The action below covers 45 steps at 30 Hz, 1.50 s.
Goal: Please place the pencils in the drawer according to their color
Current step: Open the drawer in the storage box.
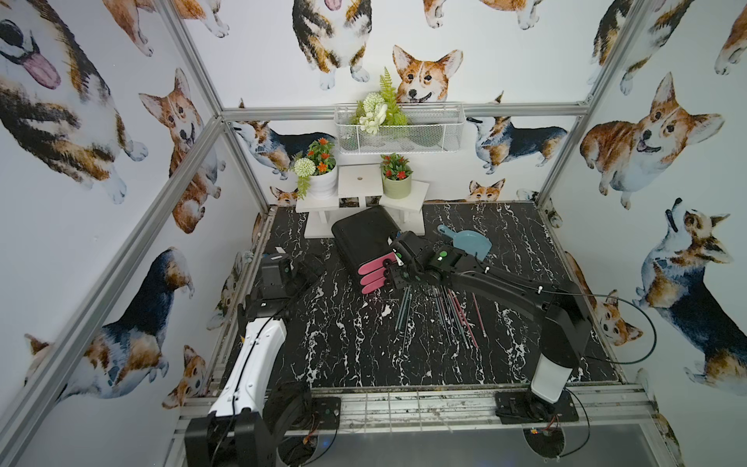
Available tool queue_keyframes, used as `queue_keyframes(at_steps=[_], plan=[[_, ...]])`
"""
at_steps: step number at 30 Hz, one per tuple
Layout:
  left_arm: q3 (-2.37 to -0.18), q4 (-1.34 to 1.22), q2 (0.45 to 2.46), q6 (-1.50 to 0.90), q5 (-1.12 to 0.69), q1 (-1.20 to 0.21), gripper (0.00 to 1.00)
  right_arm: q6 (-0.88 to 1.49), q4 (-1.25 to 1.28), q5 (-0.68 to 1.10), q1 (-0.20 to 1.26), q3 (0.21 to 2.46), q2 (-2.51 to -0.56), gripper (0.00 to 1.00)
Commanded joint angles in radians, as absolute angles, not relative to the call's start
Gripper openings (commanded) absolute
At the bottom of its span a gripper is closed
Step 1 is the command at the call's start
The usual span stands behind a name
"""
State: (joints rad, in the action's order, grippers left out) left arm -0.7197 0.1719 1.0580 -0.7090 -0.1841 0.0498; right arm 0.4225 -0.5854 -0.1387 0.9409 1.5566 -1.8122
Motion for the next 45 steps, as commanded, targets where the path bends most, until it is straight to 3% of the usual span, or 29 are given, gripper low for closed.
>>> queue_keyframes(at_steps=[1,11,25,33,45], plan=[[-0.797,0.165,1.115,-0.708,-0.194,0.006,1.0,0.398,-0.588,-0.153,0.937,1.601,-1.84,0.53],[-1.126,0.413,1.452,-0.619,-0.123,-0.145,1.0,0.391,-0.601,-0.166,0.928,1.664,-1.9,0.55],[-1.155,0.471,1.554,-0.599,-0.087,-0.162,0.97,0.399,-0.605,-0.184,0.926,1.722,-1.956,0.49],[-1.139,0.459,1.549,-0.607,-0.088,-0.163,0.97,0.409,-0.603,-0.202,0.926,1.742,-1.968,0.39],[-1.131,0.463,1.548,-0.611,-0.077,-0.162,0.97,0.427,-0.609,-0.201,0.947,1.704,-1.938,0.11]])
